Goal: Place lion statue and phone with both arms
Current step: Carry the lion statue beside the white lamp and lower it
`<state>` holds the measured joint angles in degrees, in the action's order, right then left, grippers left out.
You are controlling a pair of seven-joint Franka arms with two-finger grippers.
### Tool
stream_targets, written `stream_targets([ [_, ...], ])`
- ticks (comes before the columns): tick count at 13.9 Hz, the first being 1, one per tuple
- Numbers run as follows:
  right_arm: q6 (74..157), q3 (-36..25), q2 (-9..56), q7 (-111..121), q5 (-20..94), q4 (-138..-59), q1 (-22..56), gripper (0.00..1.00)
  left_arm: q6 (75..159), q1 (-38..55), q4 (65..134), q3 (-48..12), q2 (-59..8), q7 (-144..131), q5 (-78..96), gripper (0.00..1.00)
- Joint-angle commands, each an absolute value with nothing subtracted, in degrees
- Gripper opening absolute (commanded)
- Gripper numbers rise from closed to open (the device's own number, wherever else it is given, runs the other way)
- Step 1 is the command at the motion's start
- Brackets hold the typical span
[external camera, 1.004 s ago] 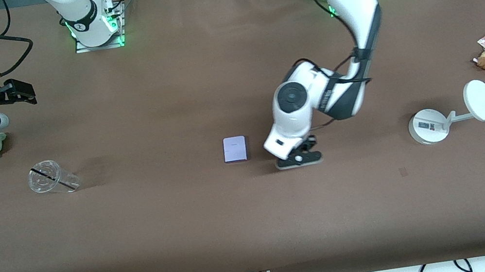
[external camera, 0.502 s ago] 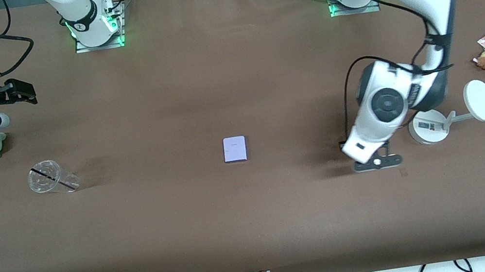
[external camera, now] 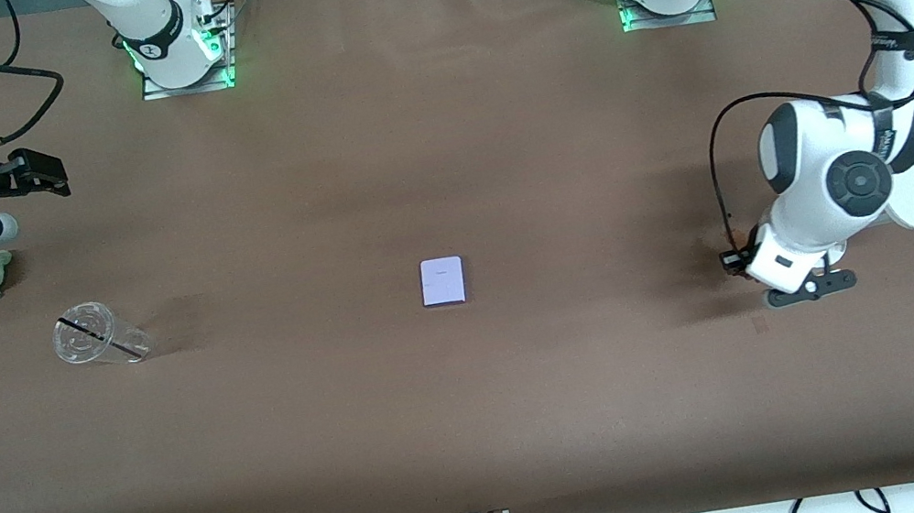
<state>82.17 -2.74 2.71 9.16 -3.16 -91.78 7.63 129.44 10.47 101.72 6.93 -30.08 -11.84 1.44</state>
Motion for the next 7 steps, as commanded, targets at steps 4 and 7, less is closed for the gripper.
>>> stream_targets([
  [4, 81.2, -2.6, 3.2, 9.7, -2.5, -90.4, 7.5, 1.00, 136.4, 8.1, 107.8, 7.3, -28.0, -6.6, 5.4, 0.00],
  [7, 81.3, -2.6, 3.2, 9.7, -2.5, -90.4, 7.5, 1.00, 138.9, 8.0, 109.8, 7.3, -28.1, -6.5, 5.4, 0.00],
])
